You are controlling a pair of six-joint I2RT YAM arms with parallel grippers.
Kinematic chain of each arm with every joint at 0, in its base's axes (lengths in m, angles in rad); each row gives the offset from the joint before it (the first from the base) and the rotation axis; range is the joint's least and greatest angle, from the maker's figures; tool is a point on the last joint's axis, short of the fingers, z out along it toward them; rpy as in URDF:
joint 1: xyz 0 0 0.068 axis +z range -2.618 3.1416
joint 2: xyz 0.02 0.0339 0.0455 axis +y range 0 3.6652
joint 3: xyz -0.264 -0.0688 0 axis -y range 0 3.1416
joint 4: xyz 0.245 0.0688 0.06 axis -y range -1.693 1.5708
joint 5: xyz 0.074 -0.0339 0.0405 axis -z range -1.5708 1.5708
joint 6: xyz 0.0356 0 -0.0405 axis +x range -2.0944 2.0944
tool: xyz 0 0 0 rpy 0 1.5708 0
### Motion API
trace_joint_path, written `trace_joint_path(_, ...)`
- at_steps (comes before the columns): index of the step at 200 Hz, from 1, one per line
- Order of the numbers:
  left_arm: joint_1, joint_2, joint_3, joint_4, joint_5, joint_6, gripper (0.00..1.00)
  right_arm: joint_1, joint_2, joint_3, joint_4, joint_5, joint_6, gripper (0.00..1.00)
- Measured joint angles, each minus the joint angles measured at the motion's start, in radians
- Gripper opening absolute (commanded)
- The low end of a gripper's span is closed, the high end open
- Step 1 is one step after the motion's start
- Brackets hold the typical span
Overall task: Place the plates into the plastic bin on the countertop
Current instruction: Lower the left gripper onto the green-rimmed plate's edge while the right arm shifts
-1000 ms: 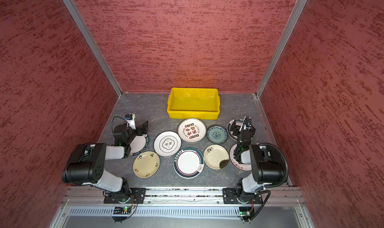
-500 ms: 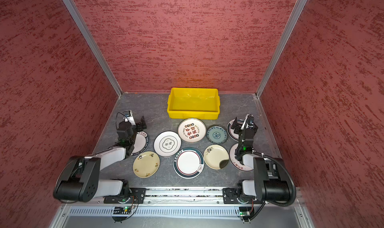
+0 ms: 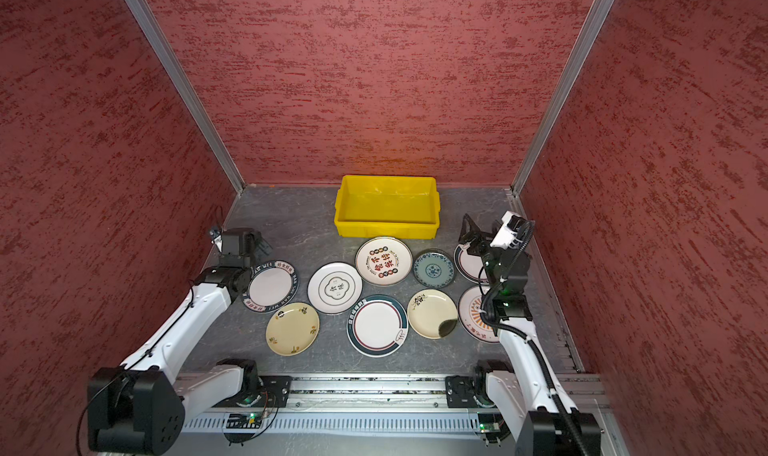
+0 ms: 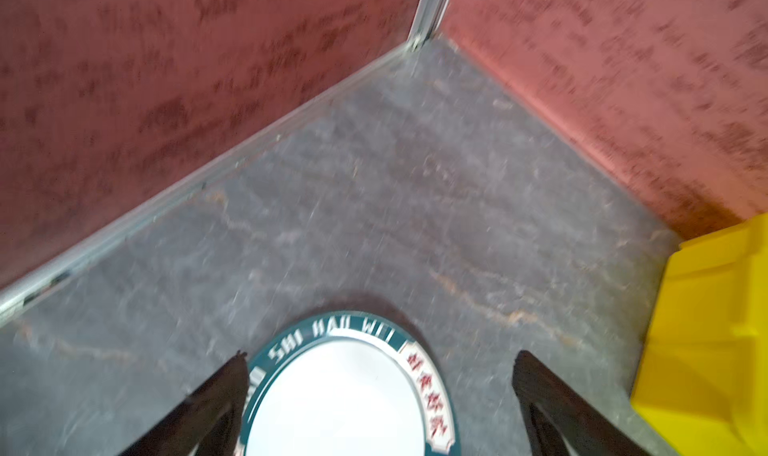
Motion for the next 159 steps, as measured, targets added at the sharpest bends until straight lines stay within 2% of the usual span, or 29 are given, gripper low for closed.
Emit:
trace_joint_path(34,0.097,-0.084,-0.085,-0.130,0.162,-0.091,0.99,0.000,-0.029,0.010,-0.172,-0.159,0.053,0.99)
trace_joint_path(73,0.137,-0.122,-0.142,-0.180,0.295,-0.137,1.00,0.000,-0.077,-0.004,-0.246,-0.286,0.089,0.99)
trace_joint_path(125,0.210,-0.195,-0.247,-0.219,0.399,-0.174,1.00,0.000,-0.078,-0.013,-0.273,-0.358,0.130,0.99)
trace_joint_path(159,0.295,-0.242,-0.319,-0.202,0.484,-0.200,0.90,0.000,-0.079,-0.013,-0.292,-0.366,0.158,0.99)
